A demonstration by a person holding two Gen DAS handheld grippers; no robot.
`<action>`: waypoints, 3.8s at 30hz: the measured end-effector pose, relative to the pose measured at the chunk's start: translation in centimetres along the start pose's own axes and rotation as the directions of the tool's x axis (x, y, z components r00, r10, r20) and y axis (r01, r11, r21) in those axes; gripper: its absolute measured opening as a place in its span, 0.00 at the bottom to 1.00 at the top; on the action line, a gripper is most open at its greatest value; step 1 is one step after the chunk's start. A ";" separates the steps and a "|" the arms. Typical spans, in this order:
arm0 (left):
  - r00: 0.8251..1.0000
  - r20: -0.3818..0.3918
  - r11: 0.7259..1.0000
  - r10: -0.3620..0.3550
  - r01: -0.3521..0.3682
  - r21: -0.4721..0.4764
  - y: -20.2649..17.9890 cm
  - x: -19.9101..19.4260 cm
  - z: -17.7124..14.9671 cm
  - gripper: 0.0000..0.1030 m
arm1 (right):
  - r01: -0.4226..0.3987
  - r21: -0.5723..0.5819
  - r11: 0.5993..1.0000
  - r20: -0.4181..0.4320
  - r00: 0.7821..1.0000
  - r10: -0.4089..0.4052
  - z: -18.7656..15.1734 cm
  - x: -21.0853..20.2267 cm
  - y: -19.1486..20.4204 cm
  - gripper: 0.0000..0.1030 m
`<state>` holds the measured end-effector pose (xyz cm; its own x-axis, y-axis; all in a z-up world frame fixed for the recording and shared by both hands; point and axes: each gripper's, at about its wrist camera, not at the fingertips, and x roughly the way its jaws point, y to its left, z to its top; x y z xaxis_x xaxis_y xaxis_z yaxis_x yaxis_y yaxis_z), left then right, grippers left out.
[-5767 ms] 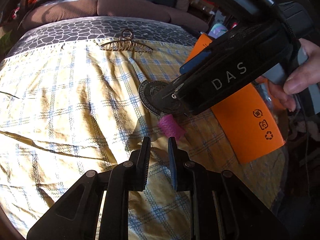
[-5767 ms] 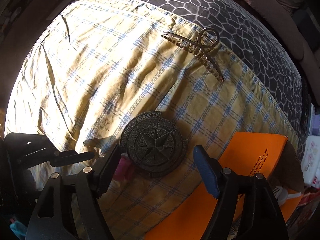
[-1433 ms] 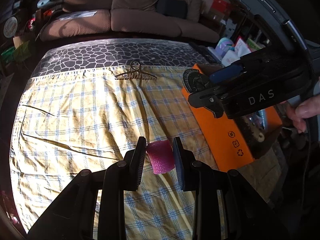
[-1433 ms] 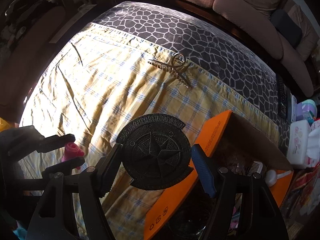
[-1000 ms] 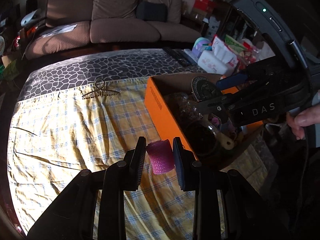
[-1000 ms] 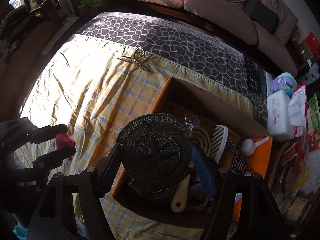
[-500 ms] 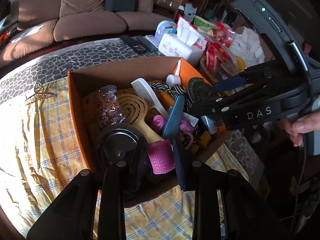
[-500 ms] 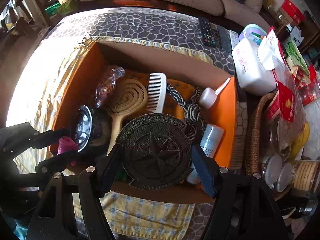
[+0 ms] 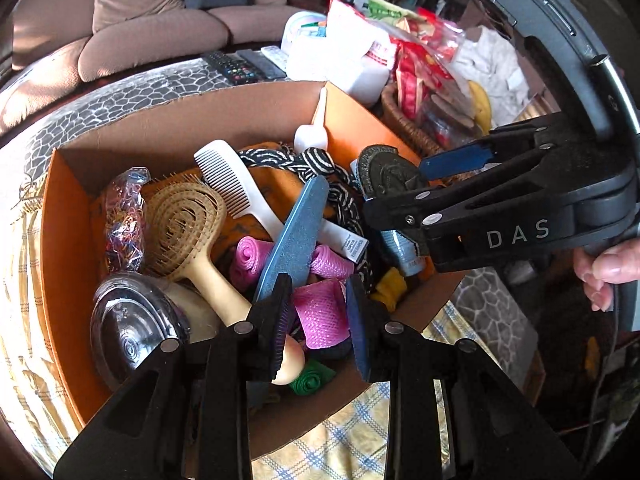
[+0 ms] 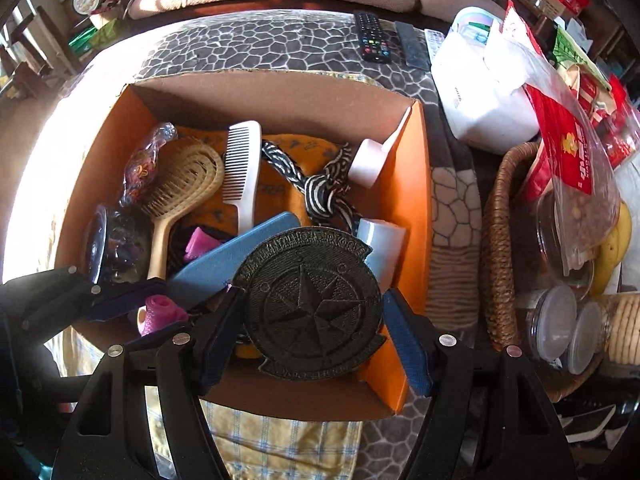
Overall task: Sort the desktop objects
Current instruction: 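Lower the roller and coaster into the orange box and open both tools, then withdraw both tools and move the right tool toward the gold claw clip, then close the right tool on the gold hair claw clip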
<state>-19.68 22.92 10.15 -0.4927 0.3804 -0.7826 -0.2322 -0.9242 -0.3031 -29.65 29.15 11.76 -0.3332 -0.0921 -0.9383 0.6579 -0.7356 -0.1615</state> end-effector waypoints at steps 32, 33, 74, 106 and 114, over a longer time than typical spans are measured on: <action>0.997 0.049 0.999 0.055 -0.055 0.001 0.0 -2.4 1.1 0.66 | -0.056 0.124 0.991 0.034 0.998 0.052 -0.6 1.6 -1.9 0.80; 0.997 0.055 0.998 0.061 -0.061 -0.001 0.2 -2.9 1.1 0.68 | -0.052 0.125 0.991 0.038 0.998 0.047 -0.5 1.3 -1.8 0.80; 0.931 0.103 0.906 0.351 -0.311 -0.286 23.7 -18.6 -2.4 1.00 | -0.070 -0.056 0.996 0.185 0.979 0.080 6.7 -2.5 16.4 0.99; 0.948 0.065 0.915 0.311 -0.280 -0.291 36.4 -7.2 -1.6 1.00 | -0.251 -0.032 0.968 0.077 0.965 0.252 23.2 10.4 27.7 0.70; 0.952 0.085 0.923 0.294 -0.260 -0.283 37.5 -5.0 0.0 0.95 | -0.269 0.033 0.963 0.021 0.963 0.268 24.7 13.9 27.5 0.44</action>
<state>-25.89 -13.70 2.71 -0.6087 0.0934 -0.7879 0.1509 -0.9613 -0.2306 -32.92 -8.93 1.82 -0.1588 -0.2998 -0.9407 0.7007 -0.7055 0.1065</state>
